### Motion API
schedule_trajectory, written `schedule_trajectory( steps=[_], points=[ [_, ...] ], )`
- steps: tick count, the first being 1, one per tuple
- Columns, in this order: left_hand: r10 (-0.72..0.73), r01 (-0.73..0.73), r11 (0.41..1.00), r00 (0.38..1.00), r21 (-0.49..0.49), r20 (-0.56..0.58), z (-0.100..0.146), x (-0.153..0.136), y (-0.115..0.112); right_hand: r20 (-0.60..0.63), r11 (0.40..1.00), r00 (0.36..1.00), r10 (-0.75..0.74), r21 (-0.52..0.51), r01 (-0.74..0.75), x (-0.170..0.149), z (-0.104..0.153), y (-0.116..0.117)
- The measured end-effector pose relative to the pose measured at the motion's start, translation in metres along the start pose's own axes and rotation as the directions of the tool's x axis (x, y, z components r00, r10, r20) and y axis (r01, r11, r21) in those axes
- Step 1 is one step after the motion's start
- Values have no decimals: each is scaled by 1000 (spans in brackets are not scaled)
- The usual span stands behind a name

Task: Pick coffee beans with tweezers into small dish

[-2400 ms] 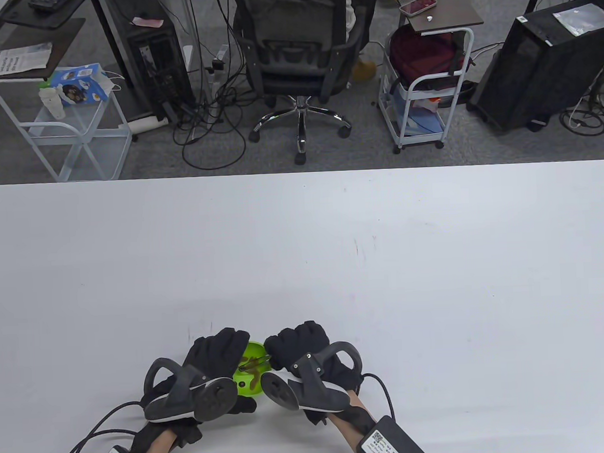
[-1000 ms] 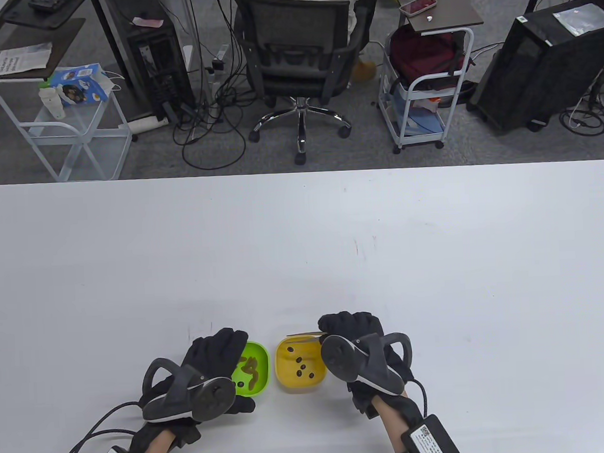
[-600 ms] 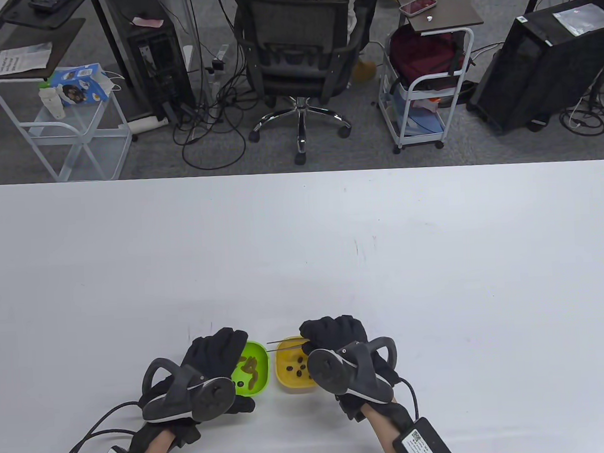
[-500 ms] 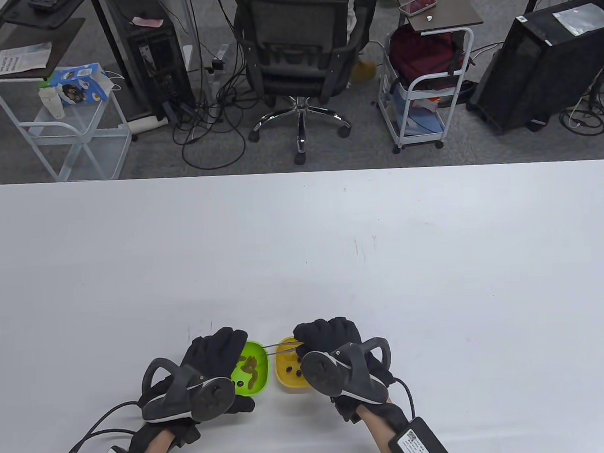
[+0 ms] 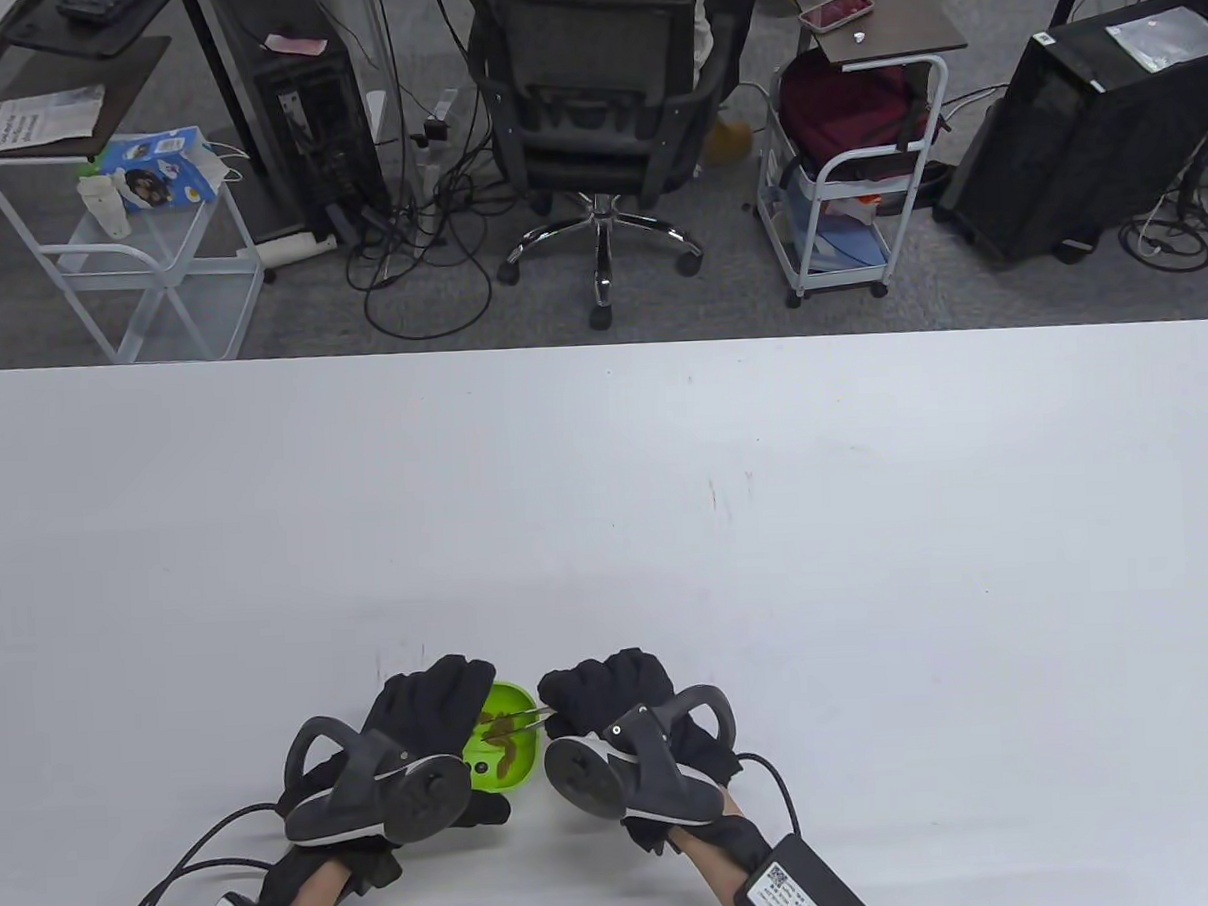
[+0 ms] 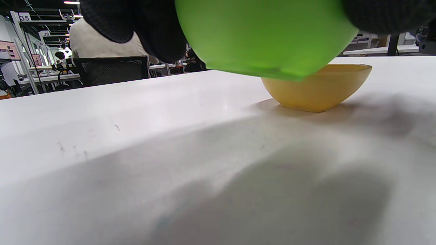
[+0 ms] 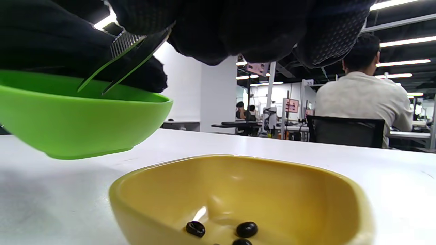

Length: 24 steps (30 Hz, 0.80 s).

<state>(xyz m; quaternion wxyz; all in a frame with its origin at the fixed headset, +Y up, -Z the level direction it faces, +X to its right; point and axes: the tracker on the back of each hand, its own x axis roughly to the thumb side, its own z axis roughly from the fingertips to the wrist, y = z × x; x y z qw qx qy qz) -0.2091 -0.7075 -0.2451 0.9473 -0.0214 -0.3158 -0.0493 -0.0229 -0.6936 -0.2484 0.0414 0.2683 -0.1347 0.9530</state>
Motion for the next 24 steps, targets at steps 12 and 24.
schedule_trajectory(
  steps=[12,24],
  points=[
    [-4,4,1000,1000,5,-14,1,-2,1,49,999,998,48,5,-49,20,-7,9],
    [-4,4,1000,1000,10,-12,1,-2,1,64,998,996,63,7,-64,25,-8,9]
  ],
)
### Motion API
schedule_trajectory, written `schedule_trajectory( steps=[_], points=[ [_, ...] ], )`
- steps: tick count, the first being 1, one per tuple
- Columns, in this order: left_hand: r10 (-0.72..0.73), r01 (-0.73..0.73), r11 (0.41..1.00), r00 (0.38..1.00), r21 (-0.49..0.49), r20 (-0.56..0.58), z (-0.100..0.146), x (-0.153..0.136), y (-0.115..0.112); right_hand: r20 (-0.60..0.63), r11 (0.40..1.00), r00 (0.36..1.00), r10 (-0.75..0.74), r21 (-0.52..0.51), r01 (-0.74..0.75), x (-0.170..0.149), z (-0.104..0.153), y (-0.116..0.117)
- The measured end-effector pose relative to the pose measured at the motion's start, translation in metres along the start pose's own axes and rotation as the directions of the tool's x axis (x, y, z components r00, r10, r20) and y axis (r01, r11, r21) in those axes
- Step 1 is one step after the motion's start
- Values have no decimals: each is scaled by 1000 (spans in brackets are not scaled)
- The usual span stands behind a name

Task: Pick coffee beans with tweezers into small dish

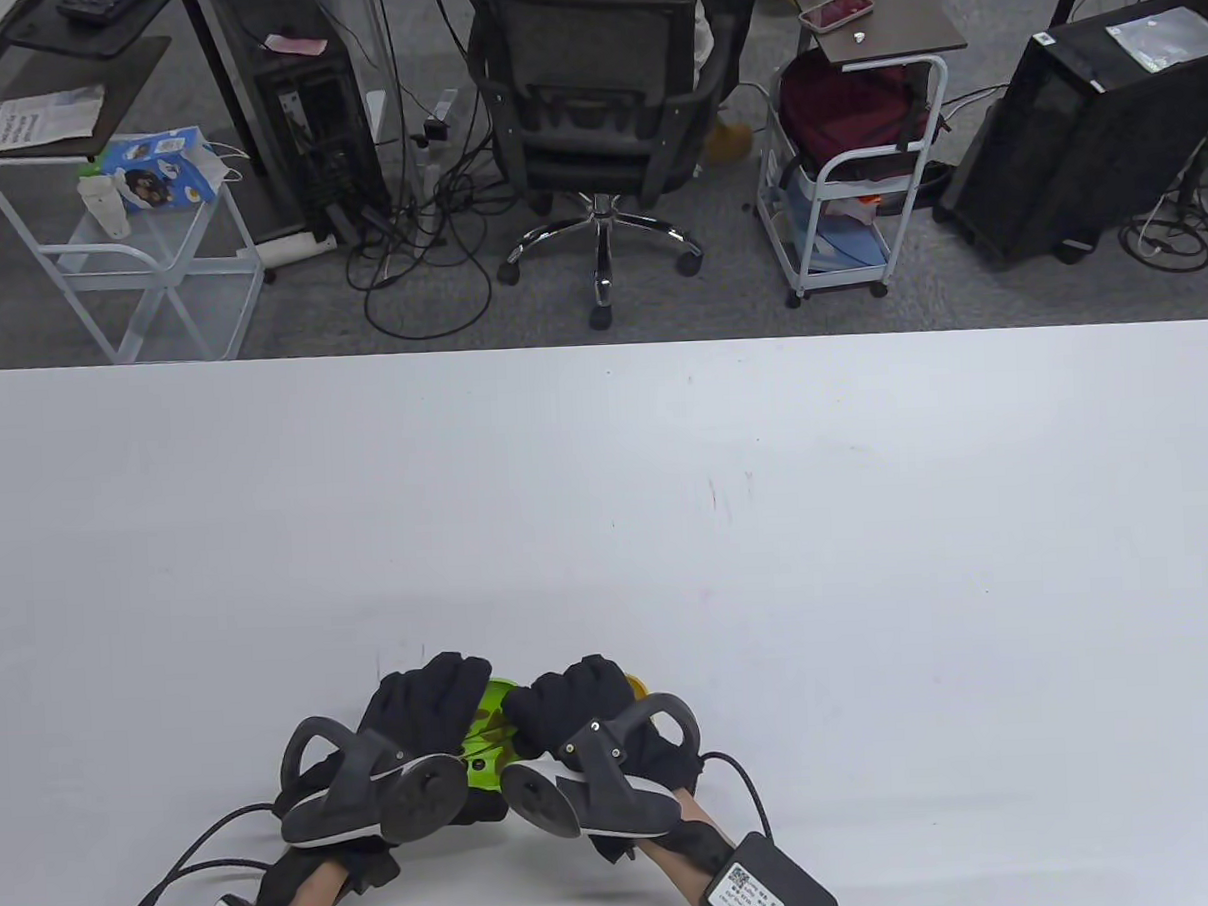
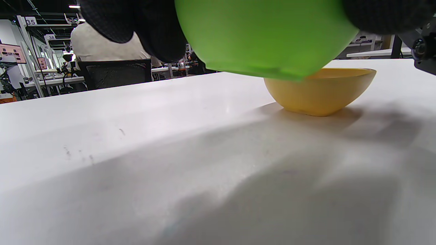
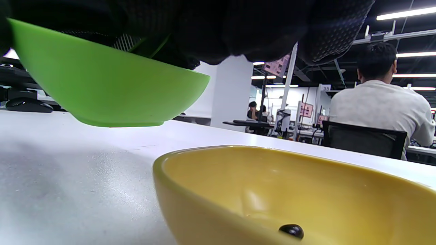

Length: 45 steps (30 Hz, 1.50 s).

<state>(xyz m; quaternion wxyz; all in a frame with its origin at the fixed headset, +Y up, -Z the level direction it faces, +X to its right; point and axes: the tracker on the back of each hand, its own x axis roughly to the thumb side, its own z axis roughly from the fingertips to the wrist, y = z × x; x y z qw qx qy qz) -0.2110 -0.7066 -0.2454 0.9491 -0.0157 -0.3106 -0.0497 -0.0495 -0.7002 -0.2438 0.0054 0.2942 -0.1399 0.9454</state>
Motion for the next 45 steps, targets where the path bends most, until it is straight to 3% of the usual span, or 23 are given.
schedule_trajectory(
  steps=[45],
  points=[
    [-3,3,1000,1000,-5,-3,0,0,0,7,998,998,57,37,-58,0,-1,0]
  ],
)
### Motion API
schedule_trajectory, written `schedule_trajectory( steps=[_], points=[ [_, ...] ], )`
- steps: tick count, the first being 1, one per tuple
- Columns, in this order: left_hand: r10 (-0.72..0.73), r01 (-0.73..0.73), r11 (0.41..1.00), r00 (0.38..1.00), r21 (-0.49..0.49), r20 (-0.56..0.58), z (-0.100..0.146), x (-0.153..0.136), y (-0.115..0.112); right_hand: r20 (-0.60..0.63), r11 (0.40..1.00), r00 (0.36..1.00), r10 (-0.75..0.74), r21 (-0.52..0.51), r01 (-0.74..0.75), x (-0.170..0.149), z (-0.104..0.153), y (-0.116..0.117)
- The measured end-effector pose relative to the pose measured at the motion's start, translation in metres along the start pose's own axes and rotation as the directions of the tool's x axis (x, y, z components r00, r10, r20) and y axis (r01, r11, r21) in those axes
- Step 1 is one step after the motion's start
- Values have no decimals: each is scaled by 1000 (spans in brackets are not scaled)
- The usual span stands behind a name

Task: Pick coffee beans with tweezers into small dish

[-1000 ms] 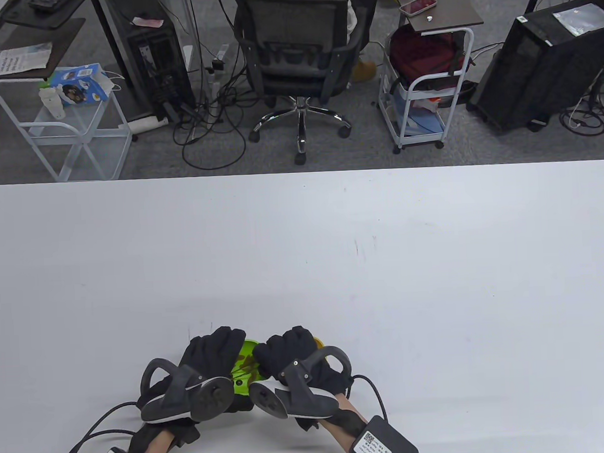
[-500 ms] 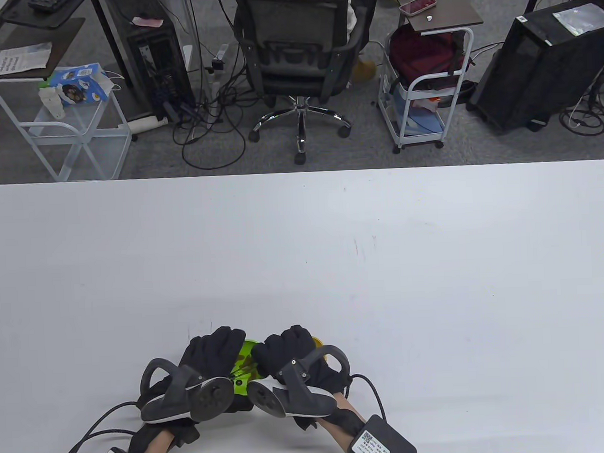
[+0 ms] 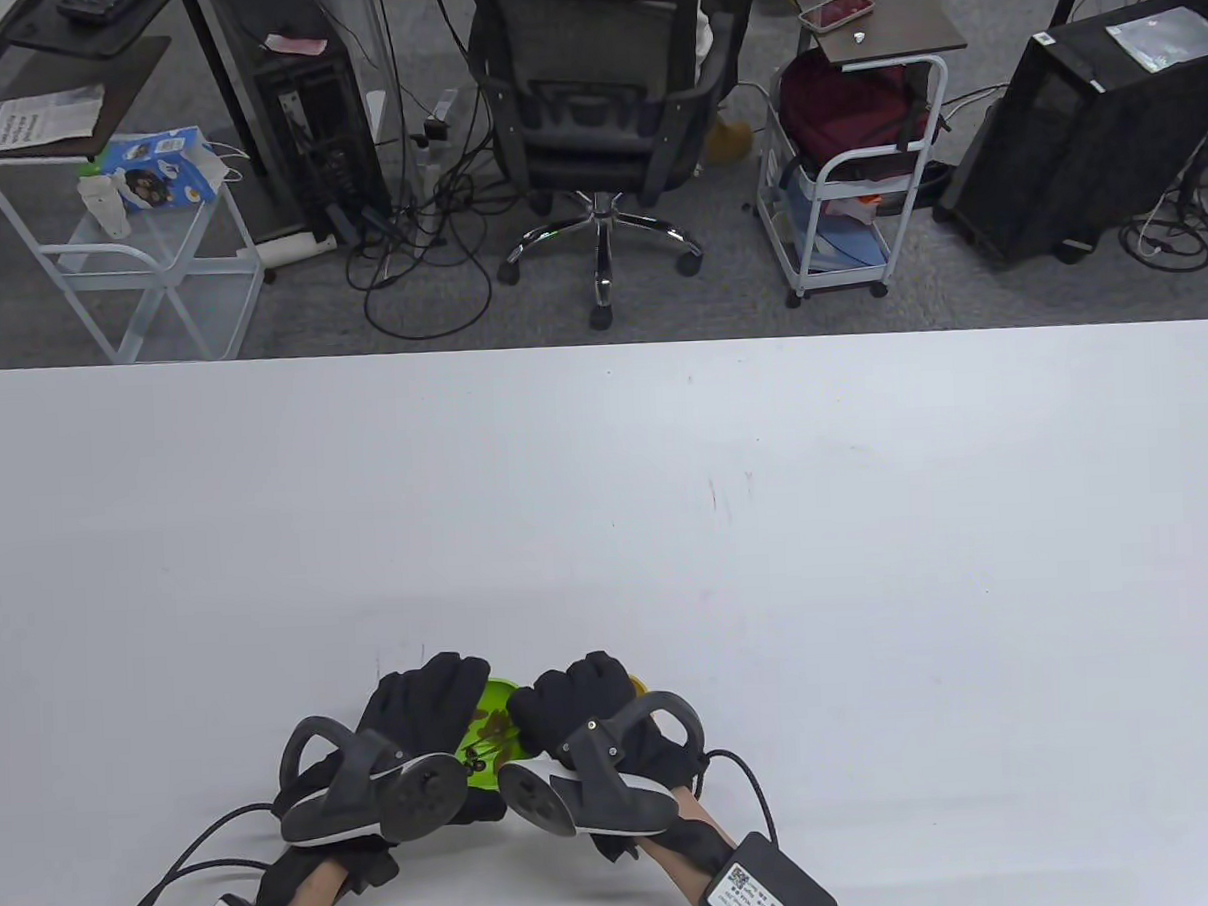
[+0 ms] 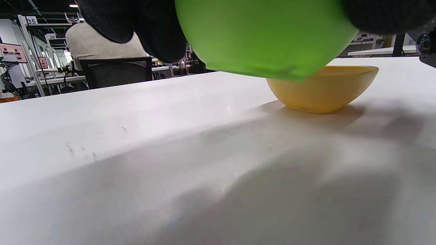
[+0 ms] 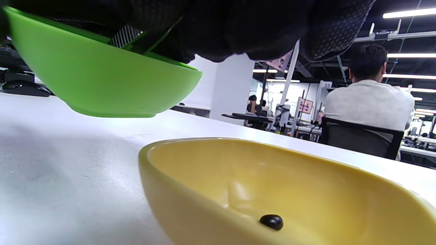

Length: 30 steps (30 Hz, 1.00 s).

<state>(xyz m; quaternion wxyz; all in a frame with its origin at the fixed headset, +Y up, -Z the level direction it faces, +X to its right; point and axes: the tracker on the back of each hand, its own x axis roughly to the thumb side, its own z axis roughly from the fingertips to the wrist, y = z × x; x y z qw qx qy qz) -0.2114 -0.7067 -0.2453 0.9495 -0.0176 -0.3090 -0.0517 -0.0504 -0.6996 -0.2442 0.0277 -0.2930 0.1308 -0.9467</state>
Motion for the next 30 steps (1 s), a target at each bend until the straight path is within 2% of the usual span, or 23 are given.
schedule_trajectory(
  steps=[30],
  points=[
    [-2,2,1000,1000,4,-3,1,-2,1,-25,997,997,70,27,-69,-9,3,1]
  ],
)
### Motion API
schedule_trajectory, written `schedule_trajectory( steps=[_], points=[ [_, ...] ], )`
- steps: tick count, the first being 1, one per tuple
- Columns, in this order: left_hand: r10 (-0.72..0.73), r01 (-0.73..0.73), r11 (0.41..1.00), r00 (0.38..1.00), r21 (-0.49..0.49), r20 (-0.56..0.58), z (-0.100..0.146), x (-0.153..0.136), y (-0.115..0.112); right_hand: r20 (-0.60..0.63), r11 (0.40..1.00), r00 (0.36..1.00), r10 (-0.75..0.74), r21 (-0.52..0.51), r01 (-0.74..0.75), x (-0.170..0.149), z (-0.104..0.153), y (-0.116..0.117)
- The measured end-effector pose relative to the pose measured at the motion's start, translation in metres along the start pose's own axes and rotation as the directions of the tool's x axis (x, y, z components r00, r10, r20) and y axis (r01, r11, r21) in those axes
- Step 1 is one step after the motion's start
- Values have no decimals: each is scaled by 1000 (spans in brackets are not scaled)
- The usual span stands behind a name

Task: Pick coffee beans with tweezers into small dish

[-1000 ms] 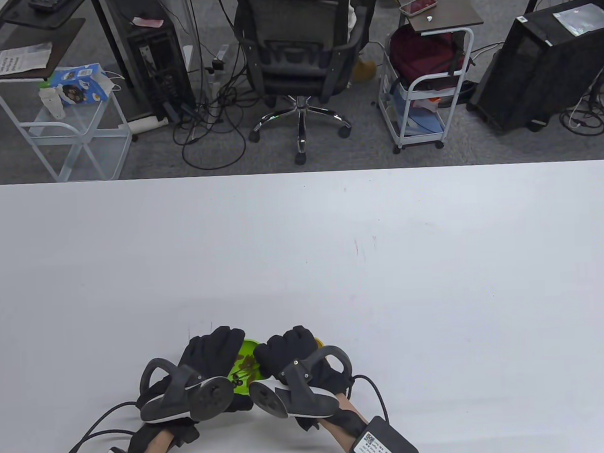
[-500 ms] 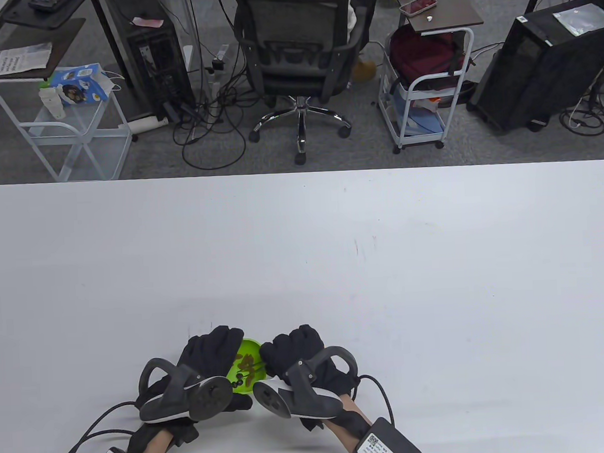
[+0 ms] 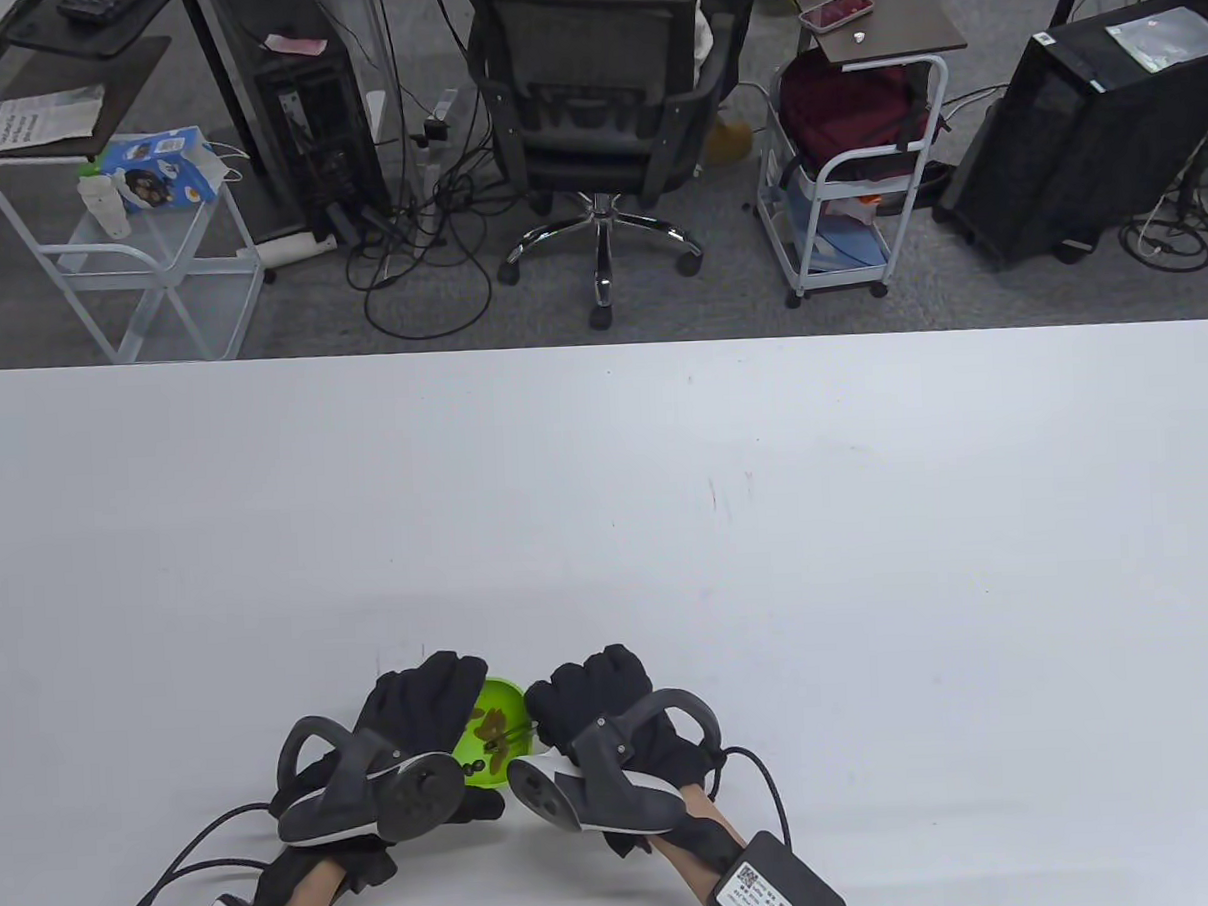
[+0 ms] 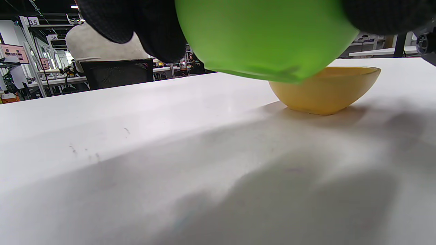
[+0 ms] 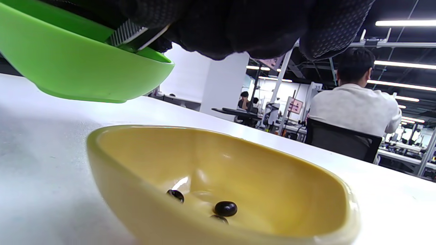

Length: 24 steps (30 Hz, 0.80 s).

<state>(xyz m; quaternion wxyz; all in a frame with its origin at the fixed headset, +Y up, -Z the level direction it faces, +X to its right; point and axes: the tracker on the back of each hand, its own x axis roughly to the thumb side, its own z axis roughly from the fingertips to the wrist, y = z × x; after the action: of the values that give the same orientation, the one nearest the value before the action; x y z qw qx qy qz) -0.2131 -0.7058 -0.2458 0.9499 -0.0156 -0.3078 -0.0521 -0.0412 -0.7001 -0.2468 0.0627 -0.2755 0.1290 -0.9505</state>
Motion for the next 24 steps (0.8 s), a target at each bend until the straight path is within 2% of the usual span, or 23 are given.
schedule_trajectory(
  steps=[13,24],
  points=[
    [1,-1,1000,1000,0,2,0,0,0,-23,999,999,-40,-16,39,-8,0,-6],
    [2,-2,1000,1000,0,-1,0,1,0,-146,984,973,-177,-60,170,-49,11,-16]
  ],
)
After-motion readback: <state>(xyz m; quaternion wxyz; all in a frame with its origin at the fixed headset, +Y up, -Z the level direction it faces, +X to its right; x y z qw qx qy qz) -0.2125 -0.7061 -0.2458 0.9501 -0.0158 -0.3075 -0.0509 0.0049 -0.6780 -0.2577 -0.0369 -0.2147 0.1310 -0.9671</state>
